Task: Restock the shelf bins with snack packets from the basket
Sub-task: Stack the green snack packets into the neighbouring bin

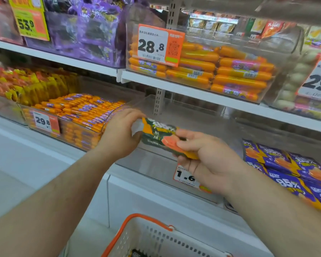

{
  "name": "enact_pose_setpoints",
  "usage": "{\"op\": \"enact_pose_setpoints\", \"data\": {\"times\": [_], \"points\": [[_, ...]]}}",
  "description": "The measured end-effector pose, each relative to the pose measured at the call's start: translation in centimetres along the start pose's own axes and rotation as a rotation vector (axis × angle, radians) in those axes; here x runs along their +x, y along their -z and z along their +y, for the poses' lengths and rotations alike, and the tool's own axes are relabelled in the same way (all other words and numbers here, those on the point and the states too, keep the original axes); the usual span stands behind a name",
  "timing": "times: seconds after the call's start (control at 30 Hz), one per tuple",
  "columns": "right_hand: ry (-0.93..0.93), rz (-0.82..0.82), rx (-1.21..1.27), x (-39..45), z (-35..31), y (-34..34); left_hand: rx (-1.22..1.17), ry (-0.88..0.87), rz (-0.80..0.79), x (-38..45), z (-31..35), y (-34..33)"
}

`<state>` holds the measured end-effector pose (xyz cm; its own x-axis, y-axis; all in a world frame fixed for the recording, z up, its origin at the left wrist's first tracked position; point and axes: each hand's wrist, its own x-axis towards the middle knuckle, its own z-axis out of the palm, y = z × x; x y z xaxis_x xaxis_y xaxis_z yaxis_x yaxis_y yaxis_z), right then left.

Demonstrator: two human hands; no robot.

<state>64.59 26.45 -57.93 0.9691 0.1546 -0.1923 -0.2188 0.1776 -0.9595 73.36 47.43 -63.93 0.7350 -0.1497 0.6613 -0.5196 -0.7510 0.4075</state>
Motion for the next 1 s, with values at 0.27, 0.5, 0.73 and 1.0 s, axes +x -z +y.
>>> {"op": "enact_pose_setpoints", "data": {"times": [0.27,0.5,0.73,1.0], "points": [[-0.094,0.192,-0.673,14.9,1.8,3.7,0.248,0.245,-0.066,-0.3,-1.3,-2.8],[-0.172,0.087,-1.346,20.8,4.4,4.3,0.261,0.273,0.042,-0.9,-1.0,-3.3],[-0.05,0.023,-1.629,24.1,4.6,1.2,0.248,0.288,0.124,-1.2,-1.5,-3.9],[-0.05,0.005,-1.626,25.9,4.8,0.7,0.253,0.273,0.131,-1.1,-1.8,-4.3]]}}
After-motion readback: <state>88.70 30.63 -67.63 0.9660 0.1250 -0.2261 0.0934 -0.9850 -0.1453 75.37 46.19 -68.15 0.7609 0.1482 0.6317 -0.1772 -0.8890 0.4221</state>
